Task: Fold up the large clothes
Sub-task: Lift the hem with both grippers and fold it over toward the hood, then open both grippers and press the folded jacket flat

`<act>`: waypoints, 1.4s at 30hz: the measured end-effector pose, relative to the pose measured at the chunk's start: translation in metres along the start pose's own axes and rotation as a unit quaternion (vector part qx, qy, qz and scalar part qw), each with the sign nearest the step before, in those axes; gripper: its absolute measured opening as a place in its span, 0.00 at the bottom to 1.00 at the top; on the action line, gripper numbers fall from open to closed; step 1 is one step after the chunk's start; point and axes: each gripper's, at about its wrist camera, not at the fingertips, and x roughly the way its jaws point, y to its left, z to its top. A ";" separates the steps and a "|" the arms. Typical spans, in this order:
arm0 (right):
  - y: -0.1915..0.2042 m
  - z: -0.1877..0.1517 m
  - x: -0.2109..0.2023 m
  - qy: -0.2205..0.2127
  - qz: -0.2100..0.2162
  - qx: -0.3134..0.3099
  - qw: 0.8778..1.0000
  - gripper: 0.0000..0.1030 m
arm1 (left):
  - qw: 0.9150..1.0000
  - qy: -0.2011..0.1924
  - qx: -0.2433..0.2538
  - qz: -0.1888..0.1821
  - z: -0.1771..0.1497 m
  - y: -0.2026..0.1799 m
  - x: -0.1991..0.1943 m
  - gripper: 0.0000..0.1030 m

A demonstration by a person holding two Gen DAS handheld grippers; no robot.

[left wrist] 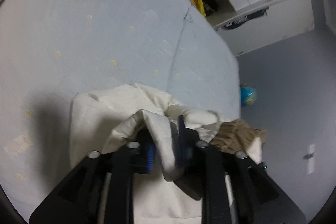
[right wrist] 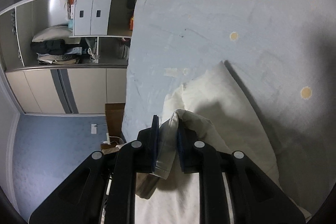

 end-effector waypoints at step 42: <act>0.122 -0.192 0.138 0.055 -0.294 -0.542 0.785 0.62 | 0.903 0.015 0.347 0.252 -0.128 -0.121 0.127 0.74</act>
